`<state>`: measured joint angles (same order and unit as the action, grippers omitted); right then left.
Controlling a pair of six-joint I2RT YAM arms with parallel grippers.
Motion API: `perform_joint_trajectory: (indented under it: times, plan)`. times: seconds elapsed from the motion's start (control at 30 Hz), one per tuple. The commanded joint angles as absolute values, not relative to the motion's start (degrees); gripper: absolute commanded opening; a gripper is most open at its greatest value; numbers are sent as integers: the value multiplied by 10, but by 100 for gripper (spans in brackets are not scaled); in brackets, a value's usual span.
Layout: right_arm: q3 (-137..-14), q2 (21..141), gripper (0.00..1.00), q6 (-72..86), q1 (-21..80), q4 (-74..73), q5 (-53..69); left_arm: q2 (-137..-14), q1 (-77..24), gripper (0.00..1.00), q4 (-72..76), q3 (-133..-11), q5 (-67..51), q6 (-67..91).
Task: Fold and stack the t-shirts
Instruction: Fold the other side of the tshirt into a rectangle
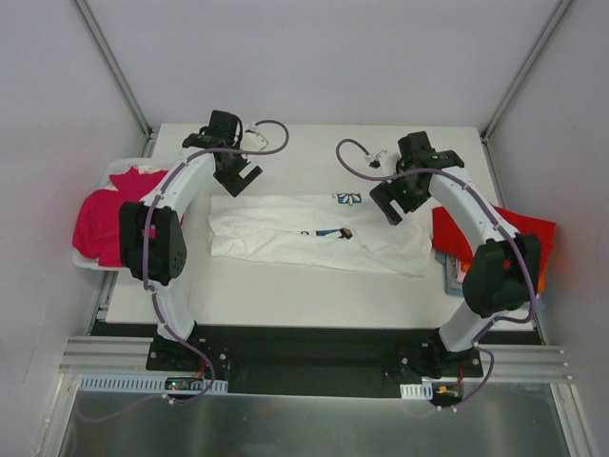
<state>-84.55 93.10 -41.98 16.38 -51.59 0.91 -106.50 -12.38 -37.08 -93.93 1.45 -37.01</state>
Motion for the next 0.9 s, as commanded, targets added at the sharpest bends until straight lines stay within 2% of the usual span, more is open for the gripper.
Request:
perform_joint_trajectory:
  times: [0.0, 0.23, 0.47, 0.67, 0.87]
  plan:
    - [-854, 987, 95, -411, 167, -476, 14, -1093, -130, 99, -381, -951, 1, -359]
    - [-819, 1052, 95, -416, 169, -461, 26, -1091, -134, 99, -381, -928, 3, -356]
    - [-766, 1096, 96, -434, 174, -446, -14, -1073, -144, 99, -380, -895, 12, -362]
    - [-784, 1129, 98, -436, 173, -444, -24, -1065, -152, 99, -380, -878, 16, -360]
    - [-826, 1093, 99, -431, 165, -466, -19, -1056, -153, 99, -380, -874, 18, -359]
